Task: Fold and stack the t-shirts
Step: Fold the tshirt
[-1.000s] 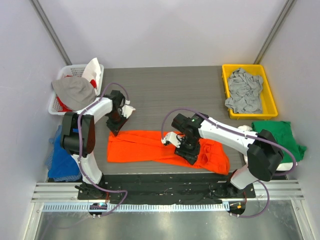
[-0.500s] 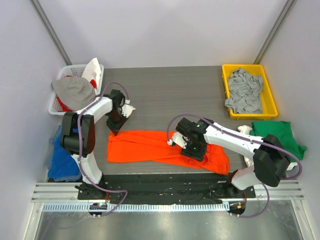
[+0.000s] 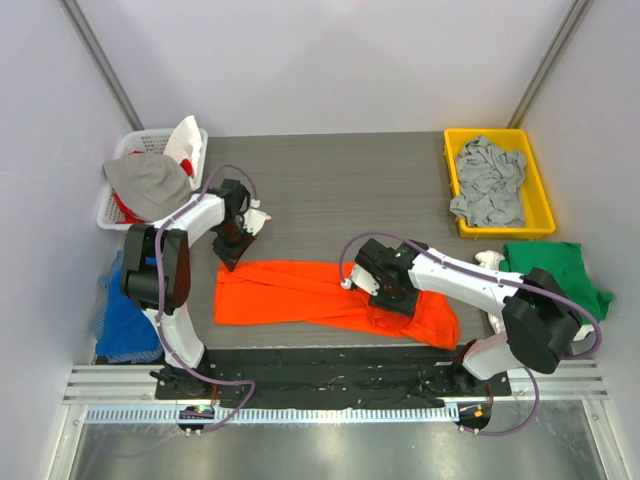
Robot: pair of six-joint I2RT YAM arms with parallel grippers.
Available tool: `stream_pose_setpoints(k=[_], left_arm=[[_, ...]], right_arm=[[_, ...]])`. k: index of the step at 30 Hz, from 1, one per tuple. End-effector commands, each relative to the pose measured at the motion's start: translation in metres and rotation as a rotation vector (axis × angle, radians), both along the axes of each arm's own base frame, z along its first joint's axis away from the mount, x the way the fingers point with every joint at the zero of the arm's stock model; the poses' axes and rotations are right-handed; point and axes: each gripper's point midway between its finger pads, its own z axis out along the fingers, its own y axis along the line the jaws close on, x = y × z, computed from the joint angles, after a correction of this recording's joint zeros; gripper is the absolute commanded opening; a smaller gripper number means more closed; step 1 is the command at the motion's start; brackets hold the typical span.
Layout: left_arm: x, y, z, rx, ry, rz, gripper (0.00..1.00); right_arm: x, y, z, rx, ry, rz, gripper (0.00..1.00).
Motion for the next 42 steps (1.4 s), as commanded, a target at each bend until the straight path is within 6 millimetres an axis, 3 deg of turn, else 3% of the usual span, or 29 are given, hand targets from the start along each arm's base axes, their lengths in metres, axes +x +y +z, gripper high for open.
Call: stream_pose_setpoints(k=[1, 10, 24, 36, 42], left_arm=[[-0.001, -0.003, 0.004, -0.013, -0.006, -0.007, 0.10], [-0.013, -0.003, 0.005, -0.021, 0.017, -0.009, 0.09], [-0.033, -0.012, 0.042, -0.066, -0.016, -0.033, 0.11], [-0.079, -0.003, 0.040, -0.031, 0.054, -0.071, 0.11], [-0.090, 0.001, 0.043, -0.025, 0.053, -0.079, 0.12]], right_arm=[[0.012, -0.003, 0.009, 0.007, -0.072, -0.008, 0.47], [0.010, -0.008, 0.017, 0.002, -0.074, -0.021, 0.44], [0.008, -0.007, 0.018, 0.014, -0.068, -0.036, 0.42], [0.005, -0.011, 0.017, 0.008, -0.069, -0.044, 0.42], [0.006, -0.009, 0.015, 0.007, -0.066, -0.043, 0.41]])
